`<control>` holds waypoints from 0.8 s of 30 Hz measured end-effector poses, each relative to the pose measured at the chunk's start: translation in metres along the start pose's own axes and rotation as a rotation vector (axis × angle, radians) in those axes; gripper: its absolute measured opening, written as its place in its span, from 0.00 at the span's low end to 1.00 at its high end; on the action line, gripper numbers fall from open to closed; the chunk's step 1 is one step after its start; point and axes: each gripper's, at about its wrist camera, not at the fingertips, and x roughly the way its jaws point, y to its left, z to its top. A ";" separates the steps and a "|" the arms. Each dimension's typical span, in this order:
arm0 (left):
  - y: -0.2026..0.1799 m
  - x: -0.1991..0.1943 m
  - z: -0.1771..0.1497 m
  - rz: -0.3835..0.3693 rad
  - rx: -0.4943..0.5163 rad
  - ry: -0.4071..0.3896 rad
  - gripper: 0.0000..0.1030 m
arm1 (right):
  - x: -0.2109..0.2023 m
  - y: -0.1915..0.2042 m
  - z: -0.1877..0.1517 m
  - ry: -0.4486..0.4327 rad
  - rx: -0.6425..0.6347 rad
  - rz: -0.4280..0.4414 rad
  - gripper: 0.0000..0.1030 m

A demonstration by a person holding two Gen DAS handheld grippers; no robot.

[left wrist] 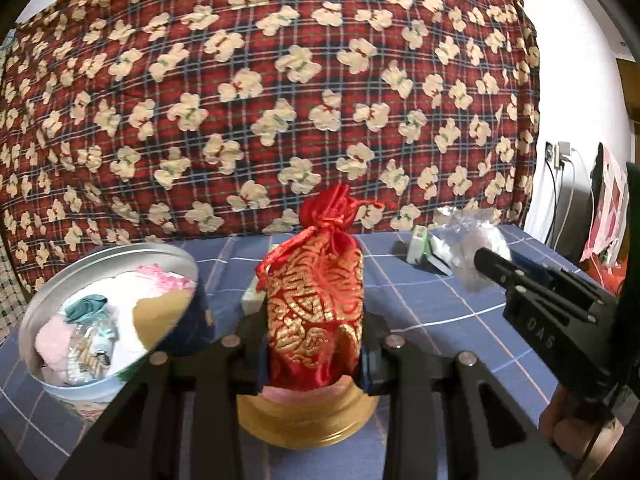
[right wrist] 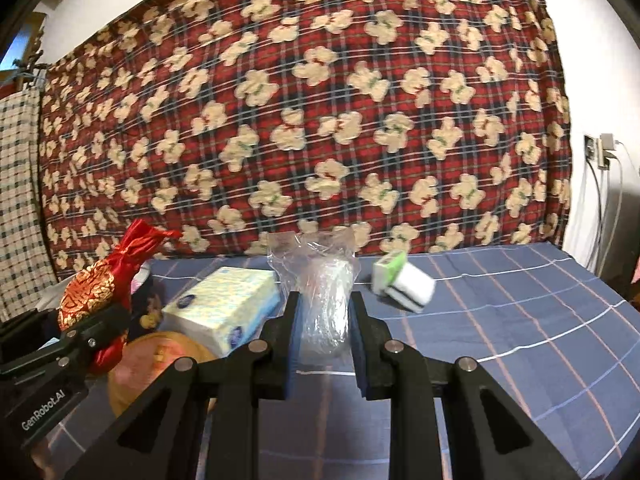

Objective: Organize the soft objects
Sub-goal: 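Carry the red pouch with the left tool while the right tool carries the bag over the tin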

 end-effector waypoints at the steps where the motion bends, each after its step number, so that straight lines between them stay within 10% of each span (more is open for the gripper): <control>1: 0.003 -0.001 0.000 0.003 -0.004 -0.002 0.30 | 0.000 0.006 0.000 0.000 -0.006 0.010 0.24; 24: 0.101 -0.017 -0.001 0.134 -0.122 -0.017 0.30 | 0.009 0.108 0.010 -0.004 -0.067 0.172 0.24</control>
